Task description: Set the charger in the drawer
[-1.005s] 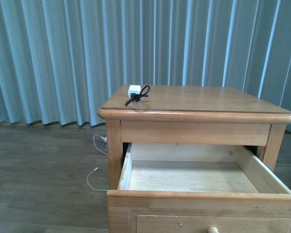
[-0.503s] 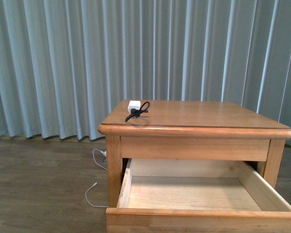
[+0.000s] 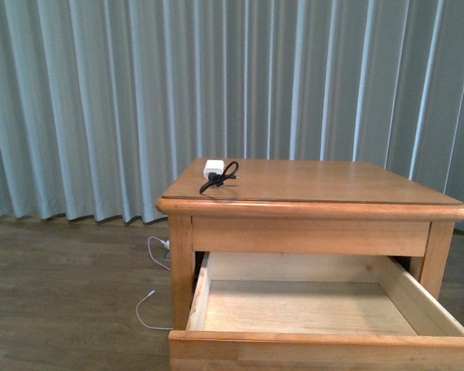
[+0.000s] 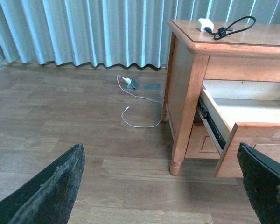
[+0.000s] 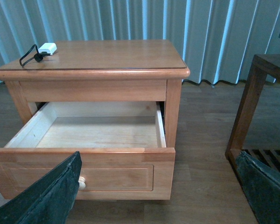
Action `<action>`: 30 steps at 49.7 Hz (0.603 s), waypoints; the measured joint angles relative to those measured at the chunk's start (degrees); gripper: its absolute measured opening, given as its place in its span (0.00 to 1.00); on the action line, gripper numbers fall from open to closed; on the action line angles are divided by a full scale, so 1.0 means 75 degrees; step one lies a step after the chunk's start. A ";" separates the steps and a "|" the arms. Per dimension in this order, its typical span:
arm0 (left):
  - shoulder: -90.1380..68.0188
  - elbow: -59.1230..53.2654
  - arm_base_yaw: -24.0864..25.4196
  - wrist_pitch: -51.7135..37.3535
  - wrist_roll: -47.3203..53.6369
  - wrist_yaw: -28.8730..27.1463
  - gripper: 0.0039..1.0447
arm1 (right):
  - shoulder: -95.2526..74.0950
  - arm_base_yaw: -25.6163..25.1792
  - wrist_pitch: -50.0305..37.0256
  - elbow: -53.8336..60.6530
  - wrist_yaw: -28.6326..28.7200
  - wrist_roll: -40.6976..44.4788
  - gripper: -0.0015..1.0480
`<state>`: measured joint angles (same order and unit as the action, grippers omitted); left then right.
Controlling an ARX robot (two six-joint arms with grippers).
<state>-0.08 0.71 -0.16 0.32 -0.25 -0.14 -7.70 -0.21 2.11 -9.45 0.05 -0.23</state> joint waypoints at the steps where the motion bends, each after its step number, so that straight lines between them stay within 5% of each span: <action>1: 0.0000 0.0000 0.0000 0.0000 0.0000 0.0000 0.95 | 0.0000 0.0000 0.0000 0.0000 0.0000 0.0000 0.92; 9: -0.0029 0.0003 -0.0061 -0.0006 -0.0029 -0.0213 0.95 | 0.0000 0.0000 0.0000 0.0000 0.0000 0.0000 0.92; 13: -0.0717 0.0003 -0.0959 -0.0306 -0.0790 -0.3040 0.95 | 0.0000 0.0000 0.0000 0.0000 0.0000 0.0000 0.92; 15: -0.1137 0.0006 -0.1102 -0.0527 -0.0985 -0.3637 0.95 | 0.0000 0.0000 0.0000 0.0000 0.0000 0.0000 0.92; 20: -0.1883 0.0070 -0.1096 -0.1061 -0.1113 -0.3529 0.95 | 0.0000 0.0000 0.0000 0.0000 0.0000 0.0000 0.92; 30: -0.4572 0.1064 -0.0472 -0.2736 -0.1052 -0.2037 0.95 | 0.0000 0.0000 0.0000 0.0000 0.0000 0.0000 0.92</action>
<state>-34.37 8.69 -3.70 -20.21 -8.14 -15.42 -7.70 -0.21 2.11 -9.45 0.05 -0.23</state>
